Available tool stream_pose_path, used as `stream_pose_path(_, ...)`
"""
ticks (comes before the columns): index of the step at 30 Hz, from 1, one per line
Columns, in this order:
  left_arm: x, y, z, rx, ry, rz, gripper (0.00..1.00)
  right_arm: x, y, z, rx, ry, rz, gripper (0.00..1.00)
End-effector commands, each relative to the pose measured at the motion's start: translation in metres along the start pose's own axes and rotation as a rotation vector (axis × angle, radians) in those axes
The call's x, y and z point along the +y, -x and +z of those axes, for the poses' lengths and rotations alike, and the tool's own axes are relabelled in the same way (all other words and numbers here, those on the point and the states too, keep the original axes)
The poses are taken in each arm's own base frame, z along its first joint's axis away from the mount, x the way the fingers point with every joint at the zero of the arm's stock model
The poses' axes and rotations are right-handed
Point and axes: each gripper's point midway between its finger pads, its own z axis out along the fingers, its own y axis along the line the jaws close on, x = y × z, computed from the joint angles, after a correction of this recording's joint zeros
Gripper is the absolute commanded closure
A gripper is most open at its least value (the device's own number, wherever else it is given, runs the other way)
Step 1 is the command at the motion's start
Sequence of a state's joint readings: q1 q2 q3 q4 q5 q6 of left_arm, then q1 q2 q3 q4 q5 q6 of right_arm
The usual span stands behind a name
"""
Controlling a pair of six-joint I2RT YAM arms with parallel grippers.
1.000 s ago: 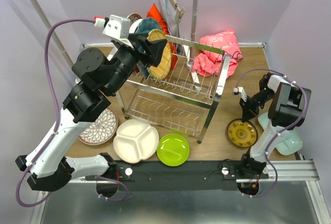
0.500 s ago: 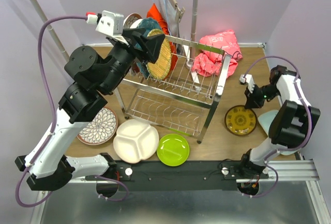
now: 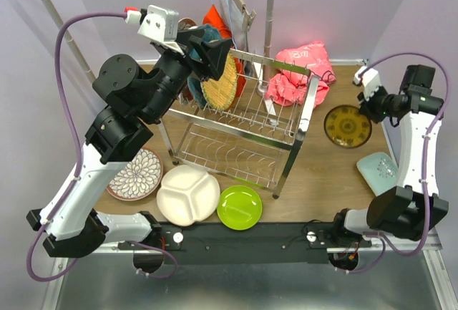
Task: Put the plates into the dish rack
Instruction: Pass the plate from the right arm to the left
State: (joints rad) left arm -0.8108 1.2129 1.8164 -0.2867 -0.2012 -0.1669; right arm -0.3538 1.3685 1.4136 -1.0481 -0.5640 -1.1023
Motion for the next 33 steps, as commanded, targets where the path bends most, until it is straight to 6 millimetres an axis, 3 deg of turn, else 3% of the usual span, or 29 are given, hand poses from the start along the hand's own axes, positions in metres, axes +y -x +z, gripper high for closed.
stream_pose_path(1, -0.003, 0.011, 0.0, -0.02, -0.026, 0.033, 0.23, -0.06, 0.037, -0.048, -0.059, -0.327, 0.082, 0.99)
stream_pose_path(5, -0.005, 0.014, 0.002, -0.026, -0.036, 0.041, 0.23, -0.098, 0.074, -0.091, -0.15, -0.523, 0.107, 0.99)
stream_pose_path(9, -0.006, 0.016, 0.003, -0.031, -0.04, 0.045, 0.23, -0.123, 0.107, -0.124, -0.278, -0.653, 0.221, 0.99)
stream_pose_path(16, -0.015, 0.006, 0.011, -0.029, -0.085, 0.011, 0.23, -0.145, 0.162, -0.158, -0.537, -0.694, 0.381, 0.99)
stream_pose_path(20, -0.019, 0.007, 0.014, -0.041, -0.096, -0.015, 0.23, -0.144, 0.194, -0.169, -0.67, -0.616, 0.467, 0.99)
stream_pose_path(25, -0.029, 0.003, 0.024, -0.03, -0.137, -0.05, 0.23, -0.124, 0.238, -0.171, -0.835, -0.366, 0.583, 0.99)
stream_pose_path(33, -0.051, 0.0, 0.043, 0.019, -0.25, -0.191, 0.23, -0.104, 0.271, -0.168, -0.955, -0.06, 0.723, 1.0)
